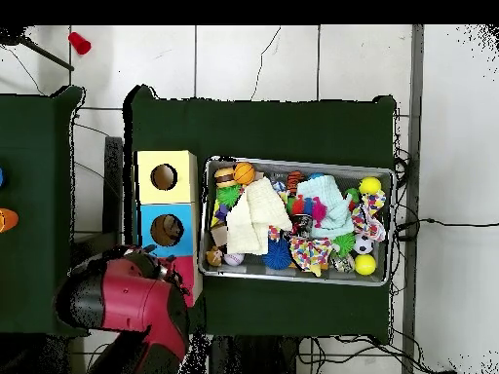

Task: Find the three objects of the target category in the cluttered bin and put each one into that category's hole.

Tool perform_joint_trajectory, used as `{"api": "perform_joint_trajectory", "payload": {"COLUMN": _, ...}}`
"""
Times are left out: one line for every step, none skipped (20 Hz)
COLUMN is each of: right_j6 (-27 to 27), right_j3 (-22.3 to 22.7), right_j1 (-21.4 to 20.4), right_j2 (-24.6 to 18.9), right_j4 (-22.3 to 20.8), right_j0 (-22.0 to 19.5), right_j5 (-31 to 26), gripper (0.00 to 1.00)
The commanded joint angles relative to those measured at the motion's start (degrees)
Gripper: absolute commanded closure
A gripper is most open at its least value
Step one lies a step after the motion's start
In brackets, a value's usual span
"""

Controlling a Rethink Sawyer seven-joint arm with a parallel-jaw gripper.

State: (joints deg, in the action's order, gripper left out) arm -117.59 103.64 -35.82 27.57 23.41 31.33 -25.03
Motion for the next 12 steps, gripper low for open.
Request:
{"api": "perform_joint_trajectory", "payload": {"right_j6": -4.0, "right_j3": -1.5, "right_j1": -1.4, "right_j2": -1.4, "right_j4": -3.4, "right_j0": -6.8, "right_j5": -5.8, "gripper": 0.00}}
{"api": "perform_joint_trajectory", "payload": {"right_j6": -3.3, "right_j3": -1.2, "right_j1": -1.4, "right_j2": -1.9, "right_j4": -3.9, "right_j0": -7.6, "right_j5": -4.9, "gripper": 0.00}}
{"api": "perform_joint_trajectory", "payload": {"right_j6": -2.8, "right_j3": -0.9, "right_j1": -1.7, "right_j2": -2.2, "right_j4": -4.4, "right_j0": -8.3, "right_j5": -4.6, "gripper": 0.00}}
{"api": "perform_joint_trajectory", "payload": {"right_j6": -2.2, "right_j3": -0.6, "right_j1": -1.9, "right_j2": -2.5, "right_j4": -4.9, "right_j0": -9.0, "right_j5": -4.4, "gripper": 0.00}}
{"api": "perform_joint_trajectory", "payload": {"right_j6": -1.4, "right_j3": -0.6, "right_j1": -2.0, "right_j2": -2.7, "right_j4": -5.6, "right_j0": -10.2, "right_j5": -4.2, "gripper": 0.00}}
{"api": "perform_joint_trajectory", "payload": {"right_j6": -0.8, "right_j3": -0.4, "right_j1": -2.2, "right_j2": -2.8, "right_j4": -6.3, "right_j0": -10.9, "right_j5": -4.1, "gripper": 0.00}}
{"api": "perform_joint_trajectory", "payload": {"right_j6": -0.3, "right_j3": 0.5, "right_j1": -2.6, "right_j2": -3.6, "right_j4": -6.7, "right_j0": -11.8, "right_j5": -3.5, "gripper": 0.00}}
{"api": "perform_joint_trajectory", "payload": {"right_j6": 0.1, "right_j3": 1.1, "right_j1": -2.8, "right_j2": -4.3, "right_j4": -7.2, "right_j0": -12.8, "right_j5": -2.8, "gripper": 0.00}}
{"api": "perform_joint_trajectory", "payload": {"right_j6": 0.6, "right_j3": 1.9, "right_j1": -3.2, "right_j2": -4.8, "right_j4": -7.9, "right_j0": -13.6, "right_j5": -1.6, "gripper": 0.00}}
{"api": "perform_joint_trajectory", "payload": {"right_j6": 0.8, "right_j3": 2.4, "right_j1": -3.3, "right_j2": -5.3, "right_j4": -8.5, "right_j0": -14.4, "right_j5": -0.8, "gripper": 0.00}}
{"api": "perform_joint_trajectory", "payload": {"right_j6": 1.3, "right_j3": 2.6, "right_j1": -3.2, "right_j2": -5.8, "right_j4": -9.2, "right_j0": -15.5, "right_j5": -0.1, "gripper": 0.00}}
{"api": "perform_joint_trajectory", "payload": {"right_j6": 1.5, "right_j3": 3.0, "right_j1": -3.2, "right_j2": -6.5, "right_j4": -9.8, "right_j0": -16.4, "right_j5": 1.1, "gripper": 0.00}}
